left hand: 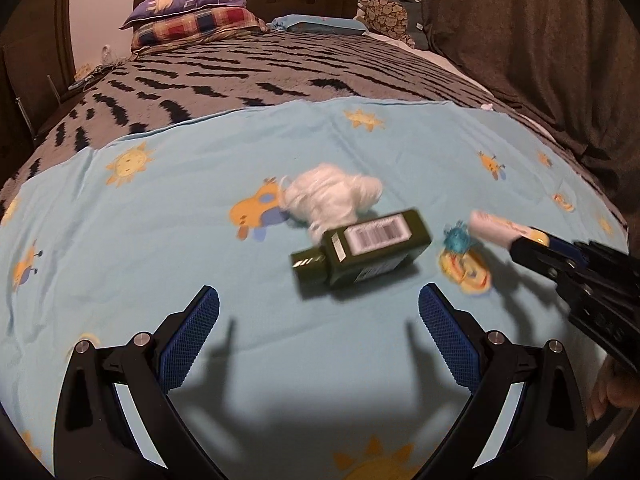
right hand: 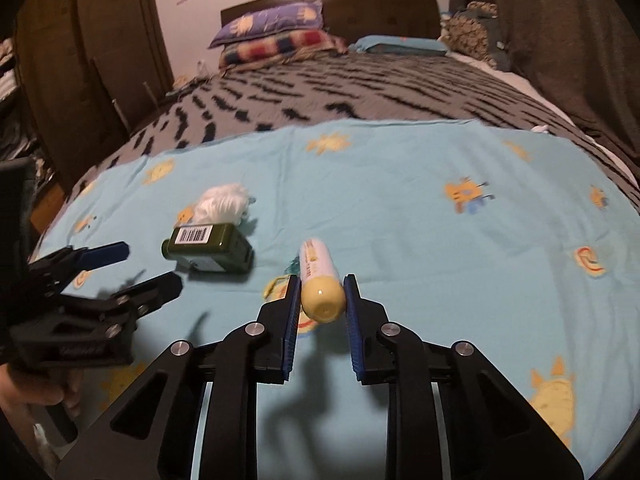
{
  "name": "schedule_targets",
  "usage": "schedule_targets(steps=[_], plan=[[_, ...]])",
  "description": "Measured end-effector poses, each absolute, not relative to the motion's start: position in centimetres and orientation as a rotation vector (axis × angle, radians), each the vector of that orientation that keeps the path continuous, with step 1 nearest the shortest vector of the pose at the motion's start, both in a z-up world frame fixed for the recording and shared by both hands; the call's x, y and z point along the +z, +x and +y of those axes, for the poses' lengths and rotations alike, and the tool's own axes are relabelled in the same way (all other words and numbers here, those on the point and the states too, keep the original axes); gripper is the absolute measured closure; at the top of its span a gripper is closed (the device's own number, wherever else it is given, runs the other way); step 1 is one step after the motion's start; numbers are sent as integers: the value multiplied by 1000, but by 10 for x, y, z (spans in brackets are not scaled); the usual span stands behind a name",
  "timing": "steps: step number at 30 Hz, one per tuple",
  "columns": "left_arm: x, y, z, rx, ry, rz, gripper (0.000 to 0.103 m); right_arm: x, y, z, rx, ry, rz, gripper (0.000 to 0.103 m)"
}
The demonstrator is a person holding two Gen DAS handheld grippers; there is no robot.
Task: Collect trash
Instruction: 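Grasp the white-yellow tube with the right tool while the left grasps the green bottle, then lower both held items under the bed edge and open both tools over the bin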
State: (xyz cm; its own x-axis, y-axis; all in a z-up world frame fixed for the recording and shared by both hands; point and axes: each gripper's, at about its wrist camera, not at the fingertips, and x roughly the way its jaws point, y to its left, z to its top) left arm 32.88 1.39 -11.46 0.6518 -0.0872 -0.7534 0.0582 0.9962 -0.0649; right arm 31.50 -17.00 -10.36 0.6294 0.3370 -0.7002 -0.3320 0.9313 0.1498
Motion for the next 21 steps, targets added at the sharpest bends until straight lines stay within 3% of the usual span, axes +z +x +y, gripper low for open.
schedule_targets(steps=[9, 13, 21], plan=[[-119, 363, -13, -88, -41, 869, 8, -110, 311, -190, 380, 13, 832, 81], [-125, 372, -17, -74, -40, 880, 21, -116, 307, -191, 392, 23, 830, 81], [-111, 344, -14, -90, -15, 853, 22, -106, 289, -197, 407, 51, 785, 81]])
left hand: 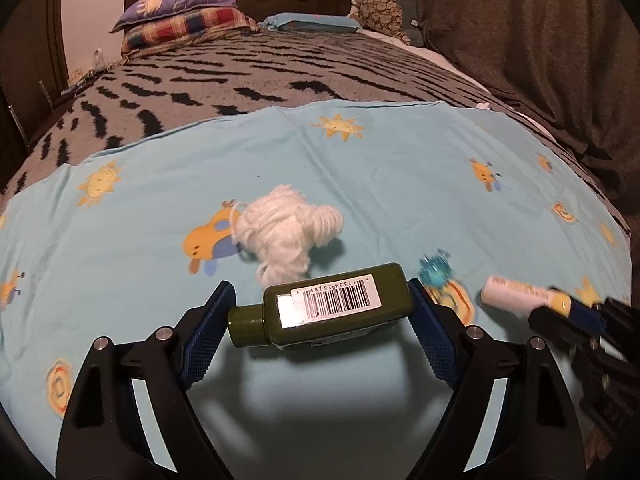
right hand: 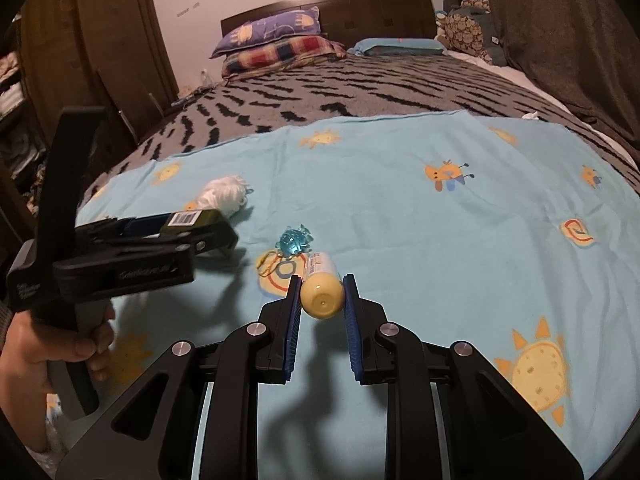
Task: Collect trash
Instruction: 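Lower both held items under the bed edge and open both tools over the bin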
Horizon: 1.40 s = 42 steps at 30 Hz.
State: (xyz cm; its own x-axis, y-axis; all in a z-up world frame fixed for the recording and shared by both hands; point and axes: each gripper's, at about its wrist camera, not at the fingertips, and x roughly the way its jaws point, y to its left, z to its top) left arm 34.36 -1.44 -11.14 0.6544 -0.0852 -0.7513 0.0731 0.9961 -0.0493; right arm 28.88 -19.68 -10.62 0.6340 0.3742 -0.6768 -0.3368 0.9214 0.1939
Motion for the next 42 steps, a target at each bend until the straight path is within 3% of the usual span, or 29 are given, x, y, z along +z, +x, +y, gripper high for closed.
schedule_targets(steps=[12, 22, 32, 42], plan=[[-86, 207, -17, -164, -16, 794, 22, -71, 195, -218, 418, 80, 737, 81], [-97, 85, -31, -251, -44, 786, 22, -83, 91, -231, 442, 104, 775, 81], [-141, 15, -51, -314, -45, 851, 22, -122, 30, -239, 438, 136, 866, 81], [-212, -7, -60, -316, -30, 1005, 22, -184, 6, -228, 436, 126, 1012, 81]])
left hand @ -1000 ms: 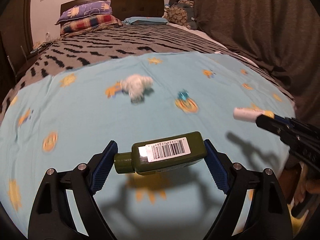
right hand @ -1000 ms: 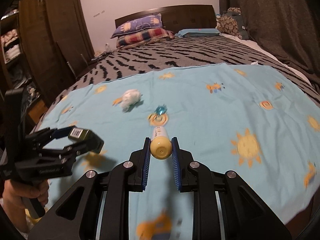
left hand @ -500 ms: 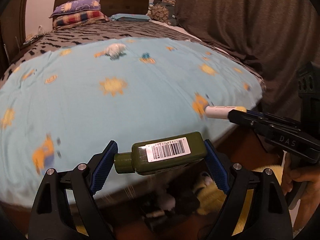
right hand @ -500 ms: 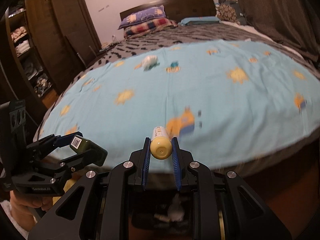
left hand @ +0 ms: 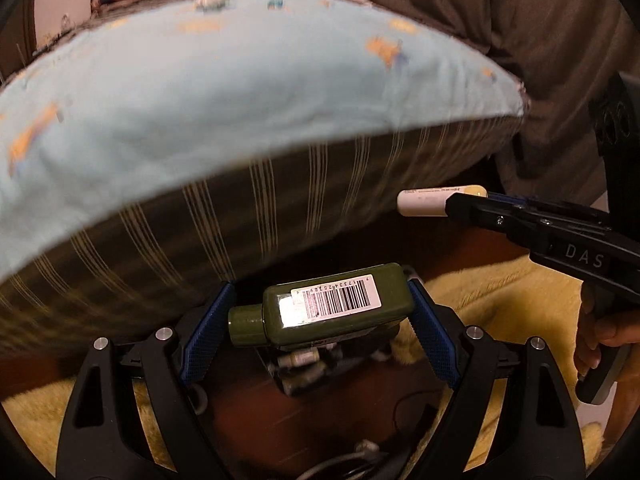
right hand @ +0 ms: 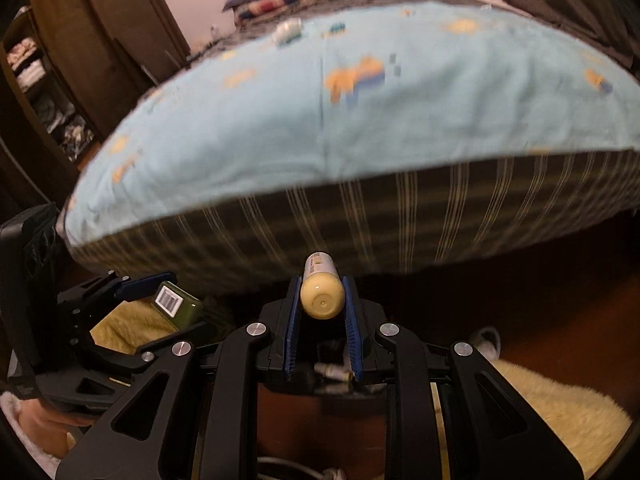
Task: Collect trash
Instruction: 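Lower both held items under the bed edge and open both tools over the bin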
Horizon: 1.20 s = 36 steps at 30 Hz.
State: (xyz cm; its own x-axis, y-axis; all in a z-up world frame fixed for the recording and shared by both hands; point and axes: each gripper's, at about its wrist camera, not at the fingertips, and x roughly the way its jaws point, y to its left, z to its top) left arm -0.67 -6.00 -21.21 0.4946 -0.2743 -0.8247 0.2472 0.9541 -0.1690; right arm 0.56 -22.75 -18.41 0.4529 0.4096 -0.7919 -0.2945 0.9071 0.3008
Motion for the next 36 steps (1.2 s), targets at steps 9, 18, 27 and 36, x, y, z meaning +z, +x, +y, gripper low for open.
schedule_targets(steps=[9, 18, 27, 36], plan=[[-268, 0, -58, -295, -12, 1129, 22, -241, 10, -224, 383, 103, 1142, 81], [-299, 9, -61, -285, 2, 1198, 22, -282, 17, -223, 390, 153, 1221, 81], [-314, 23, -57, -268, -40, 1254, 21, -288, 32, -204, 384, 122, 1241, 75], [-292, 16, -52, -248, -19, 1230, 9, -262, 37, -219, 346, 159, 1170, 31]])
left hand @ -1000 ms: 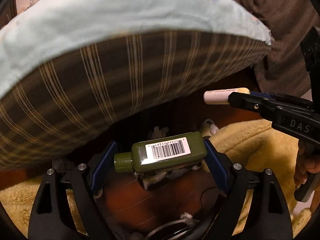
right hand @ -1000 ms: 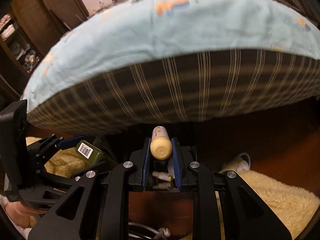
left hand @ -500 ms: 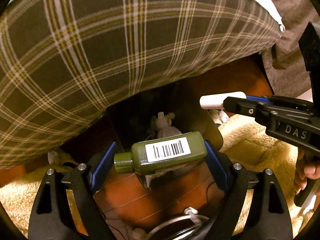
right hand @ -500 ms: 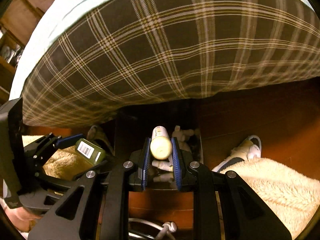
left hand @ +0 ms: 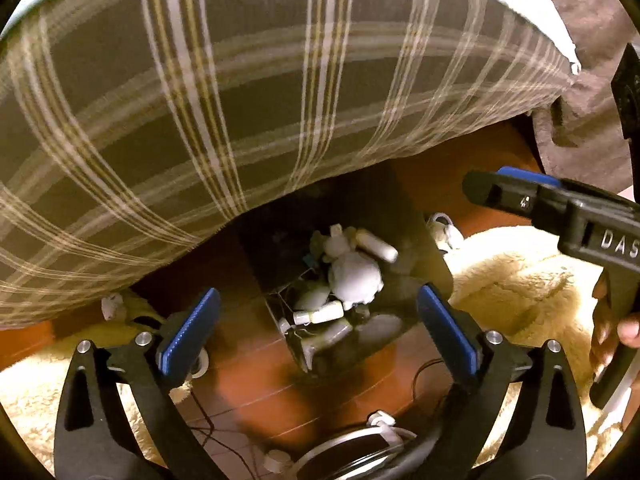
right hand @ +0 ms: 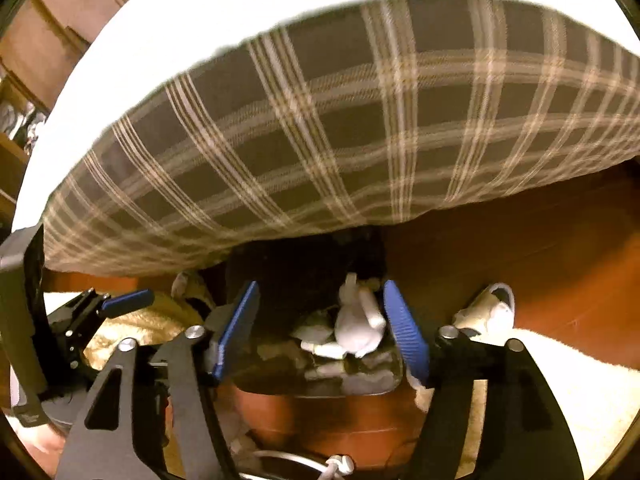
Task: Collect trash
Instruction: 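Raise both open tools back over the bed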
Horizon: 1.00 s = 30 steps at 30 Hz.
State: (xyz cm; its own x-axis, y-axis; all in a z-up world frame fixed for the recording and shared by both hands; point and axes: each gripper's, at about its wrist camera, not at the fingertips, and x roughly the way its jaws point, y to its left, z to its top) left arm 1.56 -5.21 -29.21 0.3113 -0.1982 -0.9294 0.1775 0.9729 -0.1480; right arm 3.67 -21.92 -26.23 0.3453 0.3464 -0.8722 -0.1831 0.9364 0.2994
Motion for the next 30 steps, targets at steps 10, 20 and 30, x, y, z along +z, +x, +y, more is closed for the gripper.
schedule_targets(steps=[10, 20, 30], plan=[[-188, 16, -44, -280, -31, 1031, 8, -169, 31, -234, 320, 143, 933, 13], [-99, 49, -26, -226, 18, 843, 8, -76, 64, -228, 337, 59, 718, 7], [-78, 125, 5, -128, 40, 807, 8, -57, 147, -202, 377, 36, 719, 4]])
